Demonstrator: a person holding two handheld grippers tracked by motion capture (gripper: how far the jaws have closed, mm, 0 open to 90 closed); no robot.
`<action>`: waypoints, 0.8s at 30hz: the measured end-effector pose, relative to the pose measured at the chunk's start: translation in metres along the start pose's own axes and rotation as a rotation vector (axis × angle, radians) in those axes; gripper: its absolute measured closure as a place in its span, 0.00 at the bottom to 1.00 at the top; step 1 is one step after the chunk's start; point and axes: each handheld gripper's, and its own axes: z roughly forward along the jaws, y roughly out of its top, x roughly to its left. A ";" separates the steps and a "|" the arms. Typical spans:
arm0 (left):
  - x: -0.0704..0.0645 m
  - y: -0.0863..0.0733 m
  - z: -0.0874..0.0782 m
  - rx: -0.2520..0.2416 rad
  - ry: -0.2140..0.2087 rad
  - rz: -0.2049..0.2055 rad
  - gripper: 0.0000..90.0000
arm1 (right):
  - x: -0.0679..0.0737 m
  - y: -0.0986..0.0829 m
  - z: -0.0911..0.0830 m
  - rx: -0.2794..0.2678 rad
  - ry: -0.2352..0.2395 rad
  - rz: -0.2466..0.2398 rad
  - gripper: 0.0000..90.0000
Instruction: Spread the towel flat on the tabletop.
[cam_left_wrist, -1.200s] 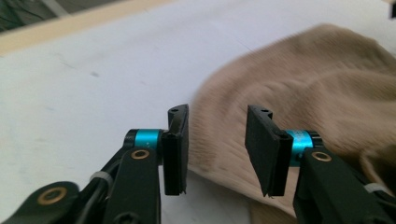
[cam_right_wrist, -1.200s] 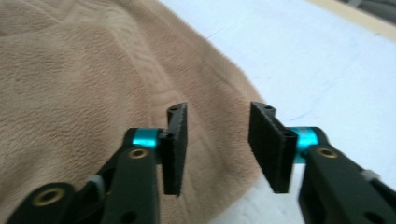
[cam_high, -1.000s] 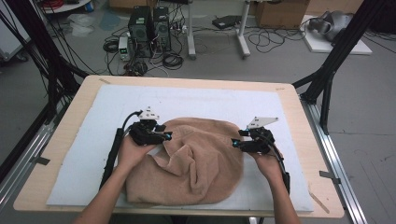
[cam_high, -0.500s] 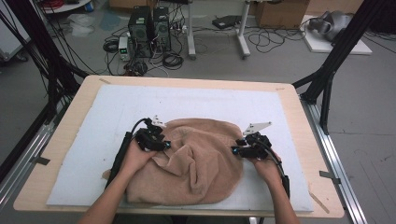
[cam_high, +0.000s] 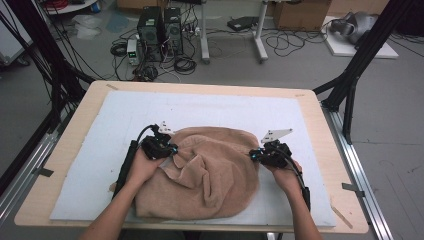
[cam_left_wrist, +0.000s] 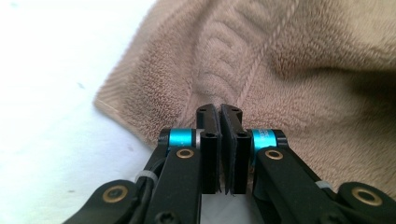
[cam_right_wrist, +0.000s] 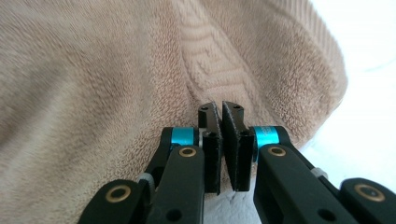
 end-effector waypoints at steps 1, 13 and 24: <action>0.001 0.000 -0.002 -0.016 0.002 -0.006 0.96 | 0.000 0.003 -0.002 -0.004 0.002 -0.006 0.96; 0.044 0.050 -0.044 -0.184 0.179 -0.030 0.96 | -0.016 0.062 -0.025 -0.053 -0.059 -0.078 0.96; 0.056 0.088 -0.064 -0.292 0.270 -0.003 0.69 | -0.039 0.115 -0.030 -0.170 -0.170 0.023 0.64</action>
